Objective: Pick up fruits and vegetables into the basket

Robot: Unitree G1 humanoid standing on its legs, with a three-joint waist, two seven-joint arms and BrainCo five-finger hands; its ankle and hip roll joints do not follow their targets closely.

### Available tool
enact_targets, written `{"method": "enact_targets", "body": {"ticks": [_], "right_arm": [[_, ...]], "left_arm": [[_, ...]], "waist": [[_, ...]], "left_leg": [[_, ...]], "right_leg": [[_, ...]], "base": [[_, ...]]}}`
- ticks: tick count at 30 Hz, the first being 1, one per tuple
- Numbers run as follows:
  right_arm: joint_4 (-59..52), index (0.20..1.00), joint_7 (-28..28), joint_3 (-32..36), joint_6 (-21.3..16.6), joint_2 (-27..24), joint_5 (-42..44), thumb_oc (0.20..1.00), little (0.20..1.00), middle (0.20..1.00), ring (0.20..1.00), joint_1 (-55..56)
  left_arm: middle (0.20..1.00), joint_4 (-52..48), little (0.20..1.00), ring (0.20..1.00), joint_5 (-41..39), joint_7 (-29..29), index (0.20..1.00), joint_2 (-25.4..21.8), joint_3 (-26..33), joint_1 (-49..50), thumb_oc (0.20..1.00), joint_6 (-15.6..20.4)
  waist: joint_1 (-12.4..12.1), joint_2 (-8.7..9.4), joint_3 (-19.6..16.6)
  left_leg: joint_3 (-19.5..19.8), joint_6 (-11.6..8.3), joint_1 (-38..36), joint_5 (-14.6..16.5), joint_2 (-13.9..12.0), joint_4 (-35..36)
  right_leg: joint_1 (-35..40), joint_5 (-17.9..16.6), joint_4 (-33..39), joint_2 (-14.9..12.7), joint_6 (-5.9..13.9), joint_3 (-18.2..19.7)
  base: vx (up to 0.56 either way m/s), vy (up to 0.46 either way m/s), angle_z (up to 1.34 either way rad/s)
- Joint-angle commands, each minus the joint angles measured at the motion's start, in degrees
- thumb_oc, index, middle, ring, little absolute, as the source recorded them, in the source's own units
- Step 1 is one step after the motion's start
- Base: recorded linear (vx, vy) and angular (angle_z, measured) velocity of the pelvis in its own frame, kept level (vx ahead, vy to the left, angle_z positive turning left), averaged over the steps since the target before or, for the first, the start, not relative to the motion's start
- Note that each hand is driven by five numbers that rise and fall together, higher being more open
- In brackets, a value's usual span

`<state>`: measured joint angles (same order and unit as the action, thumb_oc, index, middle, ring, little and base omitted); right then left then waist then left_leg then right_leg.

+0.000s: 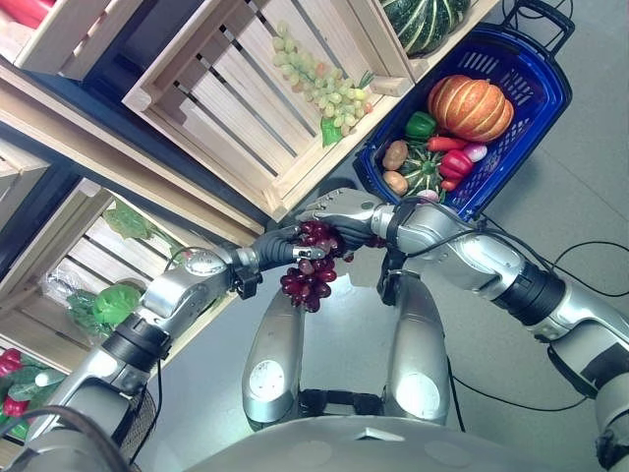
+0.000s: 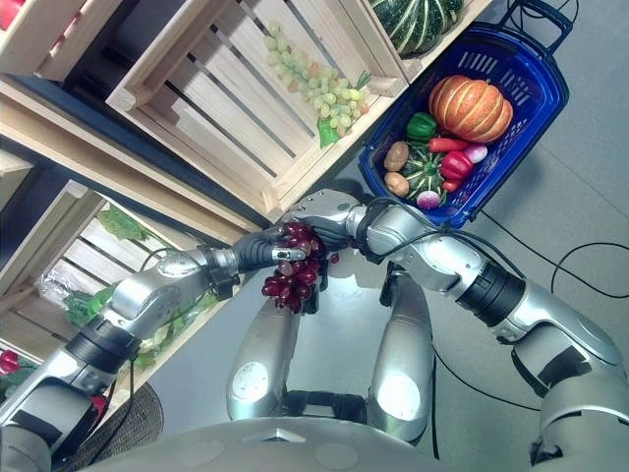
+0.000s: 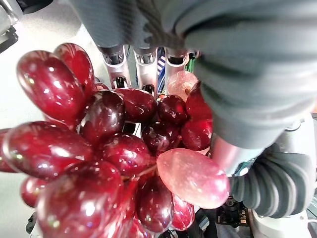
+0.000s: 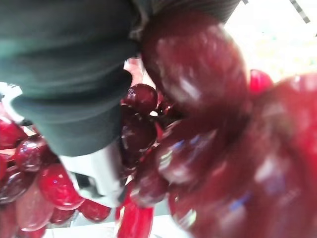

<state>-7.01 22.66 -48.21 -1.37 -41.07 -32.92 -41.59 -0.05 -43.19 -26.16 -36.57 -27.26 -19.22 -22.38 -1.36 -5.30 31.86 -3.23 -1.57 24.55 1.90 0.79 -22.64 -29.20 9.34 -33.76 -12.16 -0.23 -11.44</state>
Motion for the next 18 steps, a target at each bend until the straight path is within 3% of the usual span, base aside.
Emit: {"method": "enact_targets", "body": {"ticks": [1,16,17,18], "right_arm": [[1.0,0.2,-1.1,-2.2,0.4,4.7,-0.9,0.2,0.2,0.2,0.2,-2.3],[3.0,0.2,-7.5,1.3,1.9,6.2,-2.8,0.2,0.2,0.2,0.2,0.3],[3.2,0.2,-8.4,1.6,2.1,6.0,-3.0,0.2,0.2,0.2,0.2,0.7],[3.2,0.2,-8.6,1.7,2.1,6.0,-3.1,0.2,0.2,0.2,0.2,0.9]], "left_arm": [[0.2,-9.8,0.2,0.2,-4.5,-2.2,0.2,5.6,-2.0,-3.5,0.2,4.7],[0.2,-8.2,0.2,0.2,-6.4,3.3,0.2,7.5,-0.4,-1.8,0.2,2.6],[0.275,-7.6,0.275,0.275,-7.0,5.2,0.275,7.5,0.0,-1.5,0.275,1.5],[0.476,-7.5,0.476,0.476,-7.2,5.9,0.476,7.5,0.0,-1.2,0.476,1.1]], "waist": [[0.0,1.48,-2.1],[0.3,1.49,-2.1],[0.3,1.5,-2.1],[0.2,1.48,-2.1]], "left_leg": [[-4.2,3.9,-1.1,7.8,1.8,-3.1],[-4.4,3.88,-1.2,7.9,1.7,-2.9],[-4.5,3.85,-1.2,8.0,1.7,-3.0],[-4.4,3.82,-1.4,8.3,1.6,-3.2]], "right_leg": [[1.4,-2.2,4.0,2.3,3.09,0.7],[1.3,-2.3,4.3,2.3,3.29,0.7],[1.4,-2.3,4.3,2.2,3.33,0.6],[1.6,-1.9,4.1,2.2,3.4,0.6]], "base": [[0.0,0.0,0.0],[0.0,0.0,0.0],[0.0,0.0,0.0],[0.01,-0.039,0.02]]}}
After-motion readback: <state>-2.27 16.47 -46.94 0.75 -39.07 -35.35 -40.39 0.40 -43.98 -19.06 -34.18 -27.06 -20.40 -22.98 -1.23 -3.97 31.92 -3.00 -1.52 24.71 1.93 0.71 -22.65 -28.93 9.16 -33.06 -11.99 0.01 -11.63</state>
